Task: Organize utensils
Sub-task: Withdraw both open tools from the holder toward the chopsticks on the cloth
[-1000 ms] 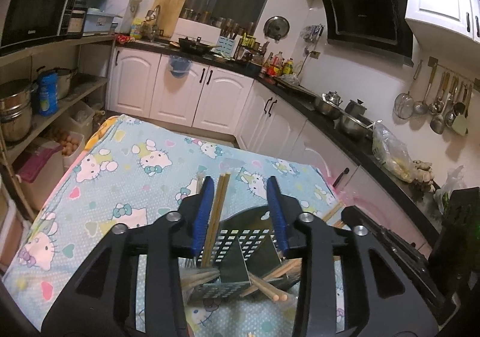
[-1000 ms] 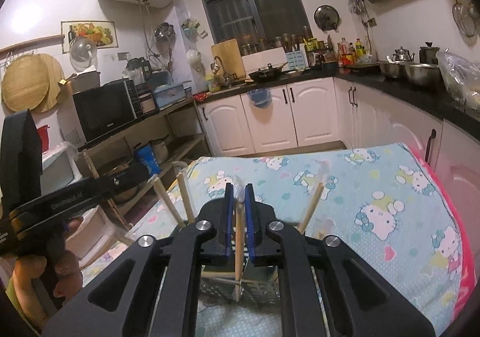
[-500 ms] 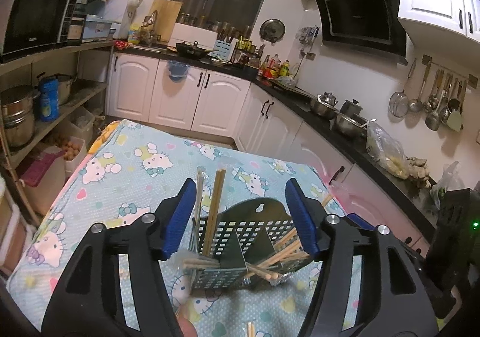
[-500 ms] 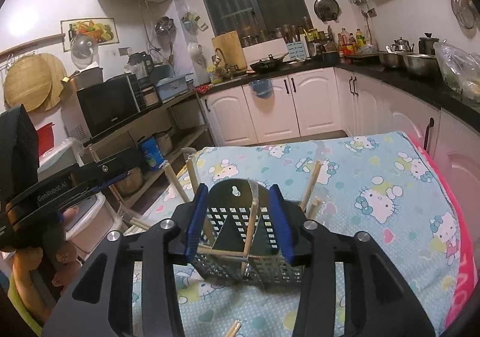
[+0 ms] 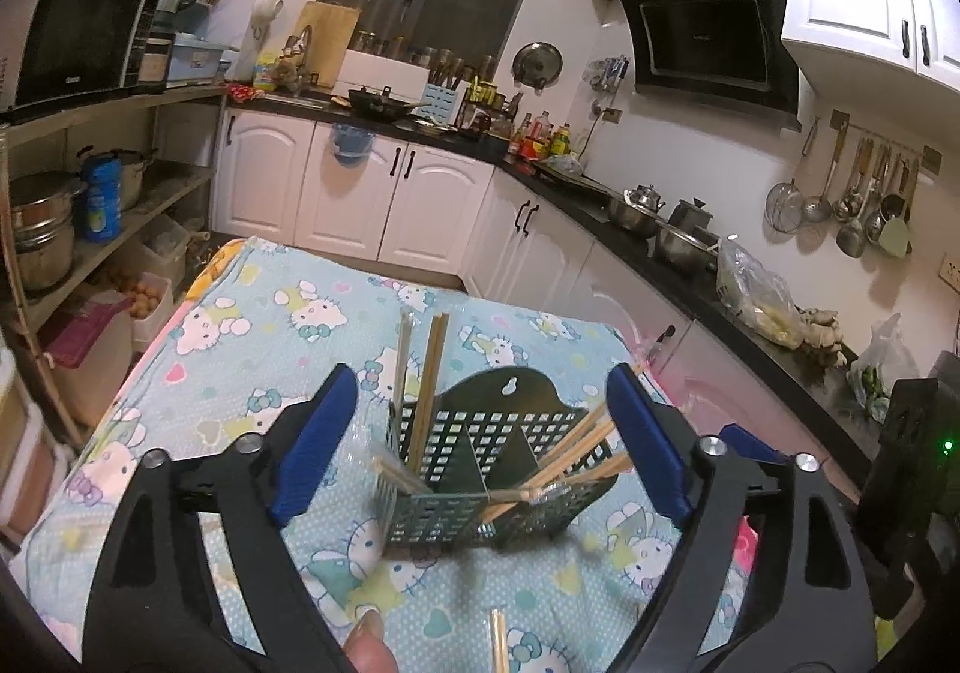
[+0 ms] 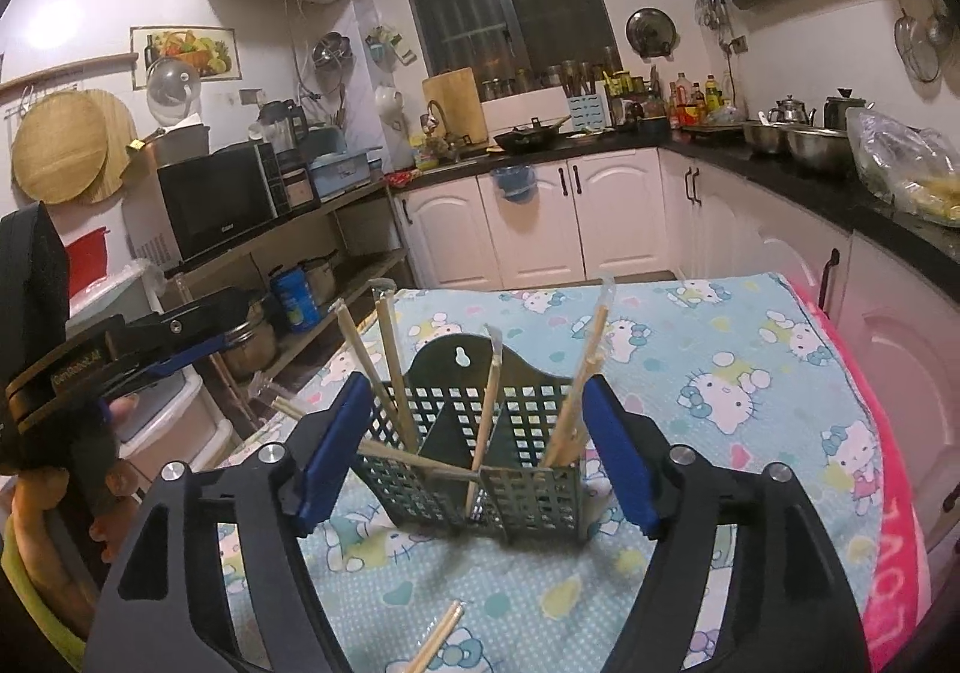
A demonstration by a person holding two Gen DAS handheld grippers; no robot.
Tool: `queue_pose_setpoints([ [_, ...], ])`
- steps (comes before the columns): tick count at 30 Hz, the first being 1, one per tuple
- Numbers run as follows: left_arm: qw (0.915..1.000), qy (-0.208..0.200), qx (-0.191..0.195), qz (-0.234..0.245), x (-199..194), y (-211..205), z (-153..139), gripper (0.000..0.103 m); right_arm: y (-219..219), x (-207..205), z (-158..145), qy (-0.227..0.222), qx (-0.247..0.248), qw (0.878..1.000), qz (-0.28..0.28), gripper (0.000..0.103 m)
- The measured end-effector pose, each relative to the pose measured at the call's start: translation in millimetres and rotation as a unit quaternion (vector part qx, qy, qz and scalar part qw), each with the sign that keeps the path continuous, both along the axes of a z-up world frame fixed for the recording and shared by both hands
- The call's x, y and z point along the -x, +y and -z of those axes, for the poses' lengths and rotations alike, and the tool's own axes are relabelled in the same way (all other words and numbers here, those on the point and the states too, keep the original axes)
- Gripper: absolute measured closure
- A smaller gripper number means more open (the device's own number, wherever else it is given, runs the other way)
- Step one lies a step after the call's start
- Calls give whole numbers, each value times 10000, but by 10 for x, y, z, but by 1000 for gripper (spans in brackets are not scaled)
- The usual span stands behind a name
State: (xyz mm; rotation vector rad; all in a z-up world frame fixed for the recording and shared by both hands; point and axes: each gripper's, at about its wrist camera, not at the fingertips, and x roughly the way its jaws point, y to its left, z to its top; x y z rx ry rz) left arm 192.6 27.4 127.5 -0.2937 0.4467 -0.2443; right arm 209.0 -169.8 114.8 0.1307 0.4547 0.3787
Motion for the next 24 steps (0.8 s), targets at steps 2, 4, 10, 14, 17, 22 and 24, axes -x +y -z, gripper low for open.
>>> queue_pose_setpoints([
  [2, 10000, 25, 12, -8, 35, 4, 21, 21, -24, 52, 12, -11, 24, 10000, 12, 29],
  [4, 10000, 52, -19, -38, 65, -1, 35, 18, -40, 96, 17, -23, 41, 10000, 28, 28],
  [10, 9999, 85, -53, -39, 159, -19, 80, 12, -99, 222, 37, -42, 77, 9999, 77, 26],
  [14, 9998, 129, -126, -13, 222, -36, 136, 12, -162, 307, 88, 1, 102, 9999, 76, 26],
  [17, 9997, 166, -164, 7, 280, -59, 185, 12, -195, 367, 127, 34, 140, 9998, 97, 26],
  [22, 9995, 221, -215, 47, 354, -96, 254, 12, -217, 447, 184, 99, 158, 9998, 98, 26],
  [24, 9995, 236, -209, 54, 378, -109, 279, 12, -223, 472, 199, 129, 149, 9998, 86, 26],
])
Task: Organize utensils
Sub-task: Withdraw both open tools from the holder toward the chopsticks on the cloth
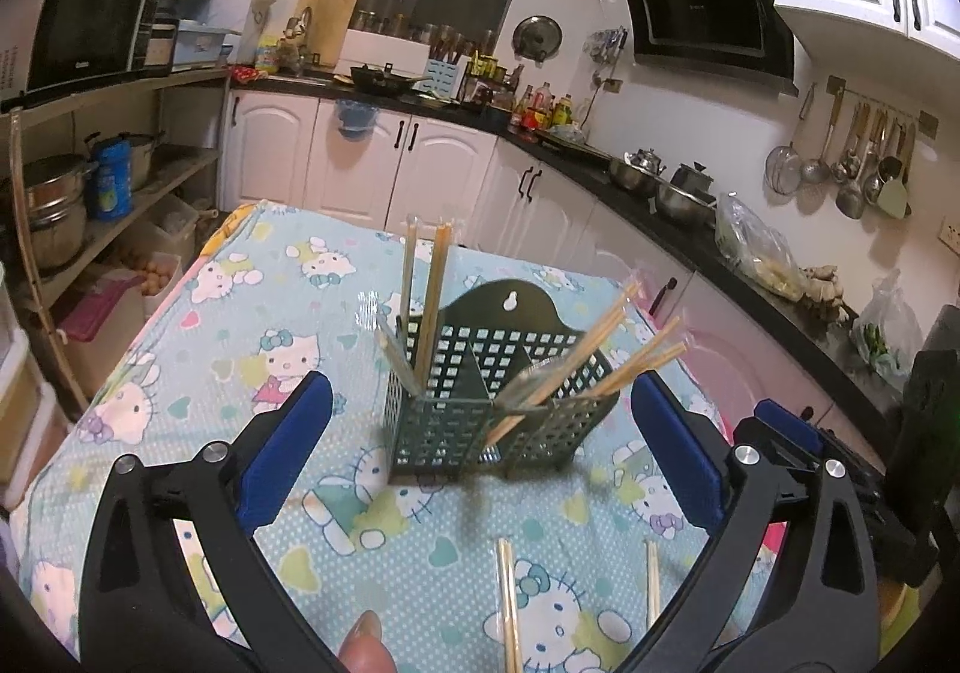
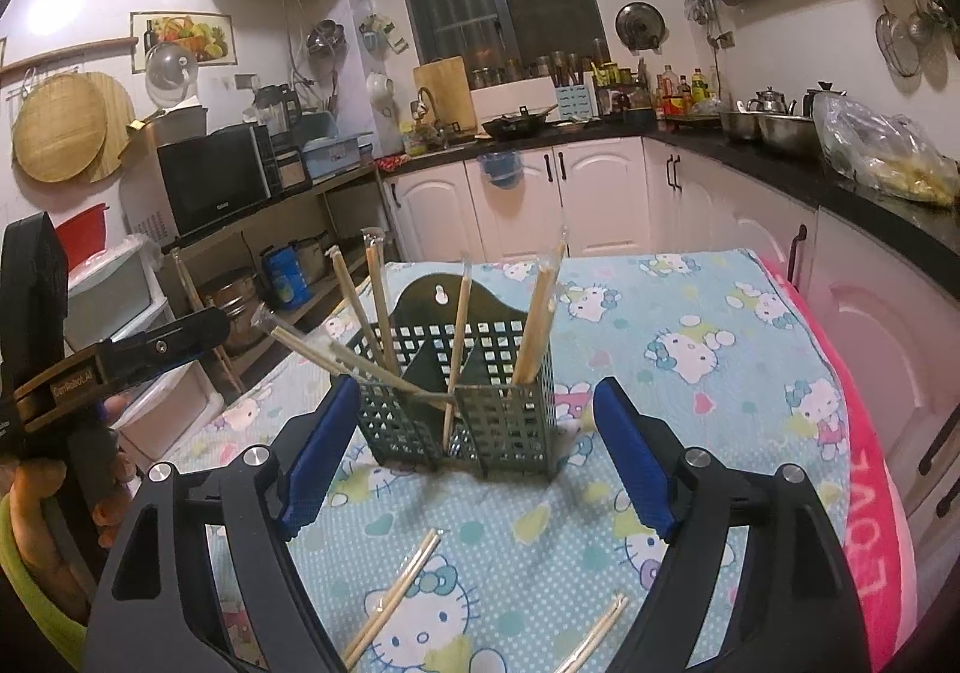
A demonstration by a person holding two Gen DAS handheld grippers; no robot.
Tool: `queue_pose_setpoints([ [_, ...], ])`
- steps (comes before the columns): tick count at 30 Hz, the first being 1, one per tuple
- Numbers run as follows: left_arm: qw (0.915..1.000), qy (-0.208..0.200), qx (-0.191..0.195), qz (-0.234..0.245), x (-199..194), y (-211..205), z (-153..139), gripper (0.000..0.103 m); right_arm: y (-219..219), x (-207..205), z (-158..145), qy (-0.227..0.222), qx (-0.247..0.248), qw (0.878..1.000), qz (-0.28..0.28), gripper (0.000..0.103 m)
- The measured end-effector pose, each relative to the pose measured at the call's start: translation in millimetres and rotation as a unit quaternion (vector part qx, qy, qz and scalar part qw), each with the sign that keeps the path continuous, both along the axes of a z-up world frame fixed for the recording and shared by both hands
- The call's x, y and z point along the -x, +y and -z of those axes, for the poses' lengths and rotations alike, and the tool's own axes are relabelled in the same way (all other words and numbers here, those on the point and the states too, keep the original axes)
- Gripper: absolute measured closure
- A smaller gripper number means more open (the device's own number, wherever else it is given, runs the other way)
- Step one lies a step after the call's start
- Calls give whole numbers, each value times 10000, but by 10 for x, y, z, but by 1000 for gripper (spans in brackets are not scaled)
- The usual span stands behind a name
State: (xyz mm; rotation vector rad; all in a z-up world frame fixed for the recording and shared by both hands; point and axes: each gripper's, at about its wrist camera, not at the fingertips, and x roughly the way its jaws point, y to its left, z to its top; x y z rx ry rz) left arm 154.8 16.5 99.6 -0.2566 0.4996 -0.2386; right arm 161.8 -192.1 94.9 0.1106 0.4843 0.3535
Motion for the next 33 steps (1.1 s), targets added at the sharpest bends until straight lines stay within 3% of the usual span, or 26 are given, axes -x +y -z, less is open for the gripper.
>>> queue_pose_setpoints([
  [18, 9992, 318, -162, 172, 183, -180, 290, 12, -161, 220, 240, 347, 155, 9992, 113, 26],
  [33, 9955, 797, -358, 367, 257, -404, 705, 12, -392, 379, 490, 706, 271, 9969, 239, 26],
])
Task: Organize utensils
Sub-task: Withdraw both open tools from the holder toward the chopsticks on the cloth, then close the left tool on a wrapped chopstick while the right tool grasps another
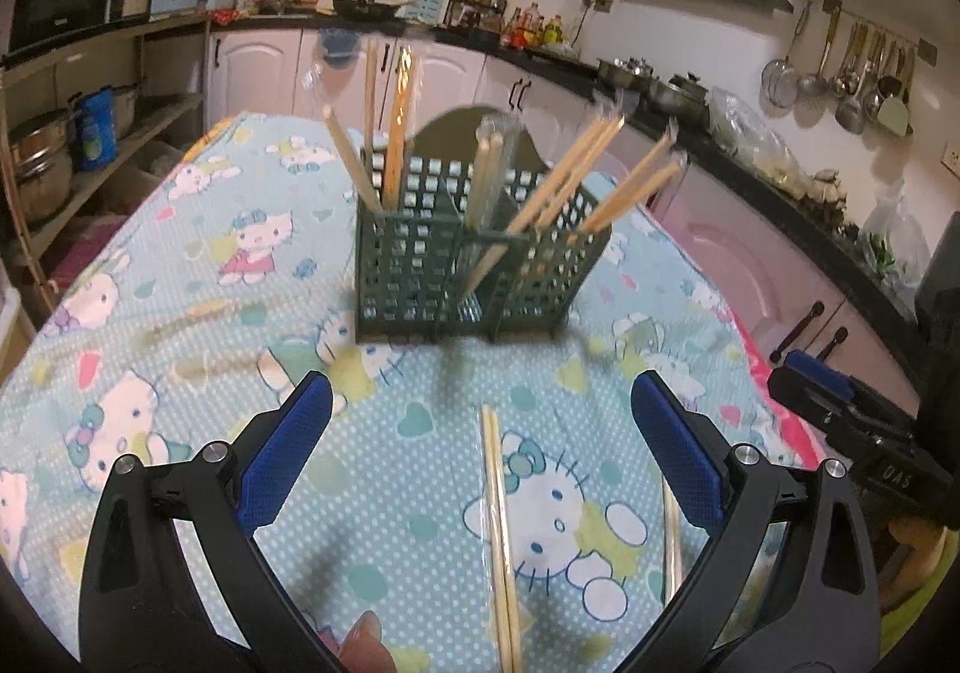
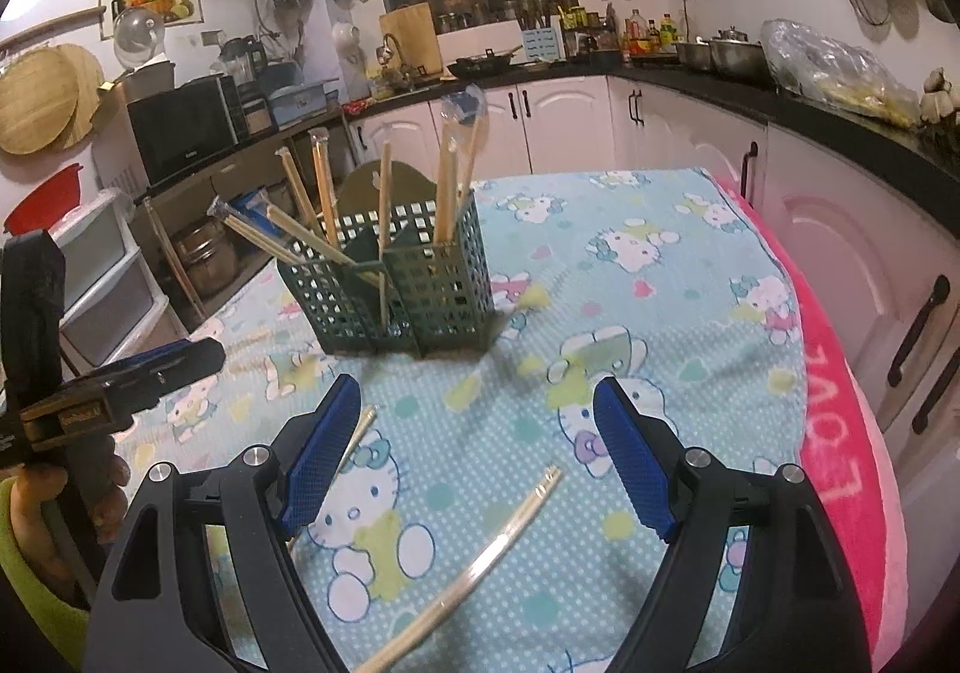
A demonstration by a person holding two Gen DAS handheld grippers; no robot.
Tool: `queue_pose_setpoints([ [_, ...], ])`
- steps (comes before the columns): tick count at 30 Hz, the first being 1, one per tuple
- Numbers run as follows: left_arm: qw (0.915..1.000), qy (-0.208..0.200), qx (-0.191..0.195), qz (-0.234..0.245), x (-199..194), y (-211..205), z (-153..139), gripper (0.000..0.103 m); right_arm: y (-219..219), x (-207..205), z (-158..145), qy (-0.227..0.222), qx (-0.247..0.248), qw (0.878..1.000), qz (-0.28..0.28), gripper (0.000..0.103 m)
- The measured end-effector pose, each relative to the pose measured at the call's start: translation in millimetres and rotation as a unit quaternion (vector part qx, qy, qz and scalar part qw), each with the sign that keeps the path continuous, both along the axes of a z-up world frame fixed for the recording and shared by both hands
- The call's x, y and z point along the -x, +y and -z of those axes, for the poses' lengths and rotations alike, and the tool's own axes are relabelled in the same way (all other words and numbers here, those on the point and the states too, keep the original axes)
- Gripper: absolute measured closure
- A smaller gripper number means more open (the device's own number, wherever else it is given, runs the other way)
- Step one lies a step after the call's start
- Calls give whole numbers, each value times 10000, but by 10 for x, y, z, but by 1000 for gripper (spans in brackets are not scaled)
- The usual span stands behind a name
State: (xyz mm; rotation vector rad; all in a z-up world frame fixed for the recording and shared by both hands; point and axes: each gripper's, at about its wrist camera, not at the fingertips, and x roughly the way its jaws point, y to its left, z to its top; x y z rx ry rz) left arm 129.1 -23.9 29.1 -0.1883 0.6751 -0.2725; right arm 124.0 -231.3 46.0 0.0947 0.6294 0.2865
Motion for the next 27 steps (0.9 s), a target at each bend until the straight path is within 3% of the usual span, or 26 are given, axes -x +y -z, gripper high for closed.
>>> queue_pose_setpoints([
  [10, 9984, 465, -188, 276, -87, -202, 363, 13, -17, 17, 279, 509, 245, 9983, -134, 27],
  [15, 9960, 746, -226, 428, -157, -278, 550, 33, -1, -13, 447, 798, 203, 9963, -259, 39],
  [17, 9946, 897, -191, 478, -196, -295, 631, 36, 2, -57, 532, 971, 192, 9947, -274, 44],
  [19, 9928, 1064, -50, 543, -234, -293, 697, 40, 7, -87, 590, 1099, 185, 9934, -286, 48],
  [21, 9903, 1263, 102, 575, -285, -285, 779, 52, 5, -134, 654, 1235, 159, 9918, -291, 51],
  [27, 9887, 1371, 33, 599, -359, -328, 858, 59, -61, -360, 852, 1657, 178, 9860, -87, 60],
])
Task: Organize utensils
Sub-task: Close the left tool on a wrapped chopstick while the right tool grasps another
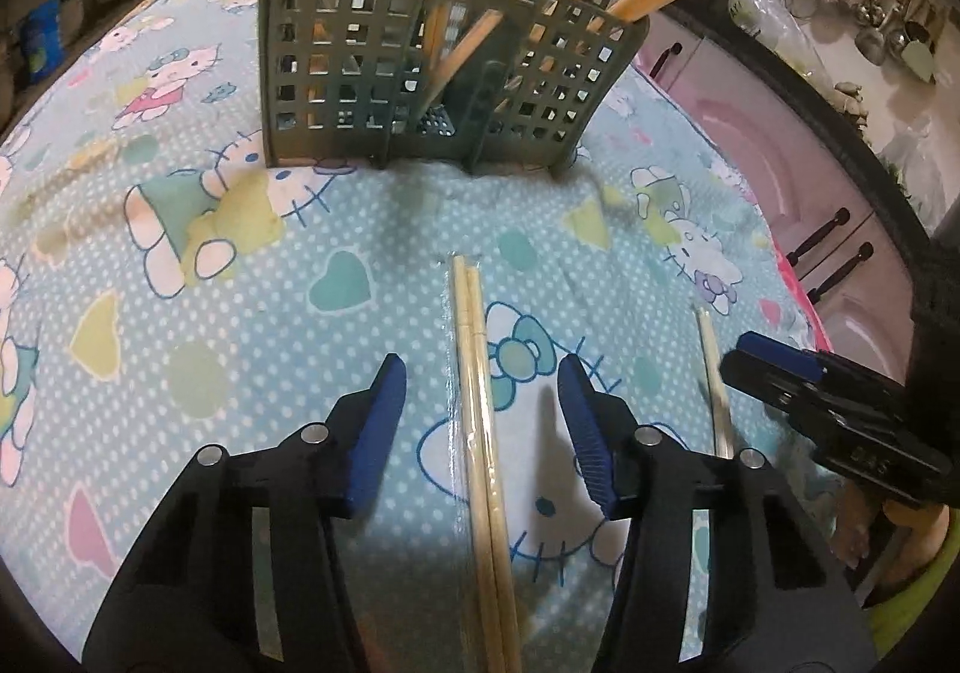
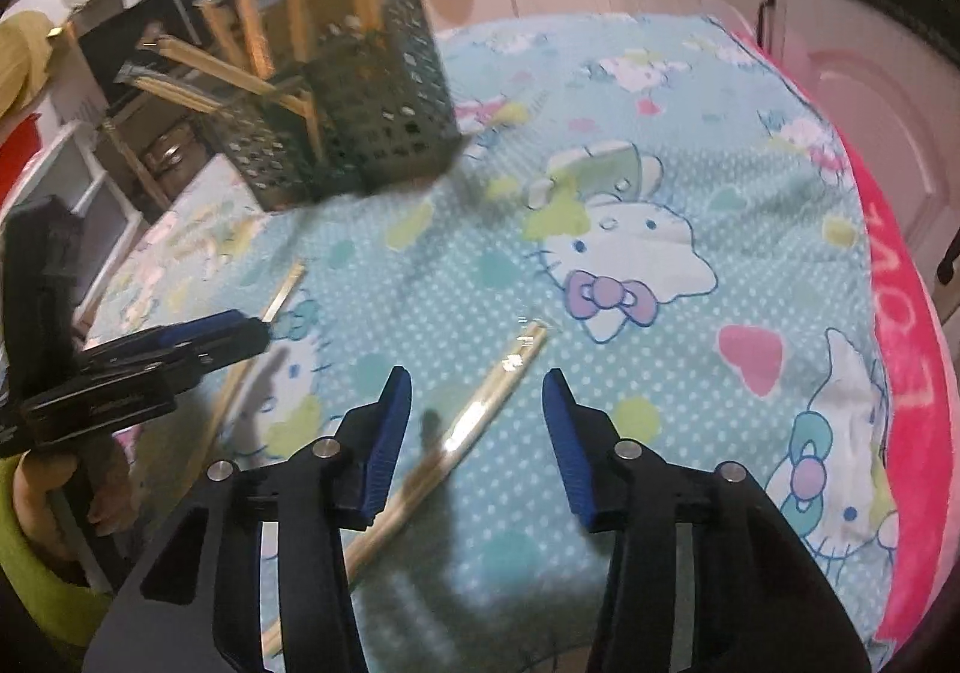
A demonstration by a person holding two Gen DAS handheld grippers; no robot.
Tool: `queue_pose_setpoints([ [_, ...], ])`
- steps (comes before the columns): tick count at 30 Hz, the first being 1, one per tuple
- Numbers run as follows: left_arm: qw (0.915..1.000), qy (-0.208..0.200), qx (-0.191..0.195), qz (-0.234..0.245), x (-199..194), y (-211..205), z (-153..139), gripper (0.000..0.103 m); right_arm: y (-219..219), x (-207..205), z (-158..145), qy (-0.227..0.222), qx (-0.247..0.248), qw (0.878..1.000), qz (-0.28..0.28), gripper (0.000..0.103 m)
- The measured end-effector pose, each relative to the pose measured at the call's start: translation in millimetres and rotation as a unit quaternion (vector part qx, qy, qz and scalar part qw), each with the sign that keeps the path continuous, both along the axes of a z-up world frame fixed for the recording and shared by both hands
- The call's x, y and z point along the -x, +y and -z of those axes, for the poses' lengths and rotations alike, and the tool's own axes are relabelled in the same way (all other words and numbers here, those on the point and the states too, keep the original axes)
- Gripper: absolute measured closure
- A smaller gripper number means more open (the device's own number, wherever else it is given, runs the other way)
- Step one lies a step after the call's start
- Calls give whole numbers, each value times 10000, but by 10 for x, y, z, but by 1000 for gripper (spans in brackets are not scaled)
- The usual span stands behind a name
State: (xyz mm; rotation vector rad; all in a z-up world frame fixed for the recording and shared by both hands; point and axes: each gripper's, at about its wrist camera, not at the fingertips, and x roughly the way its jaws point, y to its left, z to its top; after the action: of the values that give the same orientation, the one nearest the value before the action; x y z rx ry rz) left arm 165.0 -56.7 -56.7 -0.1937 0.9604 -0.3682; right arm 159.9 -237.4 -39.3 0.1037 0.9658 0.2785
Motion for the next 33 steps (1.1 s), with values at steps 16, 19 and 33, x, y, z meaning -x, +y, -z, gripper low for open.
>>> queue_pose_setpoints([
  [16, 9994, 151, -315, 23, -401, -183, 44, 66, 95, -433, 118, 107, 315, 9991, 261, 87],
  [19, 9988, 163, -469, 8, -472, -211, 31, 67, 70, -448, 107, 75, 242, 9994, 250, 91],
  [33, 9994, 102, -212, -234, -504, 27, -85, 102, 150, -238, -351, -600, -213, 9978, -174, 92],
])
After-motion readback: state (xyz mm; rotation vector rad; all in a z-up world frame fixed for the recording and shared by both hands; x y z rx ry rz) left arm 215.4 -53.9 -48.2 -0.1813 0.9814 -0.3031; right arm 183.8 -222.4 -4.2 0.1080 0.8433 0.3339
